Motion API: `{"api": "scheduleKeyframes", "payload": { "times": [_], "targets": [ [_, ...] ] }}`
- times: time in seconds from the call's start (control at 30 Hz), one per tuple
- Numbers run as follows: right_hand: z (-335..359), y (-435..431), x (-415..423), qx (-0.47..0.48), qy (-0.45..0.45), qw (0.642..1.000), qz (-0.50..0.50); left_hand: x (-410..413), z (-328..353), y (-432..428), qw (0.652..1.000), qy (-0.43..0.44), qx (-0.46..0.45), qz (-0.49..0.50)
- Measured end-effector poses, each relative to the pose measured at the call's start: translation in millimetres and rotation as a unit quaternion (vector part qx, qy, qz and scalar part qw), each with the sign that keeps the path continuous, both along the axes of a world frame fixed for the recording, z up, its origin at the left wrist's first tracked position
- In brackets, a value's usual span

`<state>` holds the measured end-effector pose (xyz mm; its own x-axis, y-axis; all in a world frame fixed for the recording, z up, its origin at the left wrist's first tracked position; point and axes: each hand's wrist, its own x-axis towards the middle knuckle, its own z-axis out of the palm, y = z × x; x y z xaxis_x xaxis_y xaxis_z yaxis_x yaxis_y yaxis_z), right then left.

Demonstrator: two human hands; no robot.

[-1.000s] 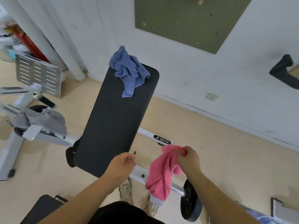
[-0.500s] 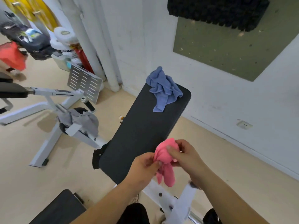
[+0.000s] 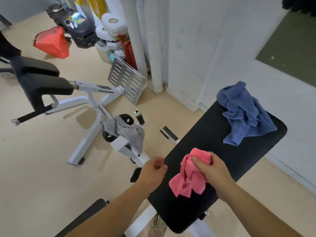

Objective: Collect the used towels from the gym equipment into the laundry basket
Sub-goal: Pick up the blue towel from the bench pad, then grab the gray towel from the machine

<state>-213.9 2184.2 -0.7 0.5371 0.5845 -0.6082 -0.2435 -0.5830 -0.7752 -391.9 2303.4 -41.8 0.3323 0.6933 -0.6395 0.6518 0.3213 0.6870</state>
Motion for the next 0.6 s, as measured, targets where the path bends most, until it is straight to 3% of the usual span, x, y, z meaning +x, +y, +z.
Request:
{"api": "scheduleKeyframes", "payload": {
  "times": [0.1,0.23,0.47,0.6],
  "targets": [
    [-14,38,-12,0.009,0.011,1.000,-0.021,-20,-29,94,0.990,0.104,0.093,-0.013],
    [-34,84,-18,0.006,0.008,0.999,-0.039,-30,-81,197,0.950,0.204,0.191,-0.140],
    [-68,121,-1,0.010,-0.001,0.998,-0.065,-43,-169,257,0.857,0.332,0.189,-0.347],
    [-72,113,1,0.013,0.029,0.996,-0.086,-45,-174,261,0.880,0.304,0.206,-0.302]
  ]
}}
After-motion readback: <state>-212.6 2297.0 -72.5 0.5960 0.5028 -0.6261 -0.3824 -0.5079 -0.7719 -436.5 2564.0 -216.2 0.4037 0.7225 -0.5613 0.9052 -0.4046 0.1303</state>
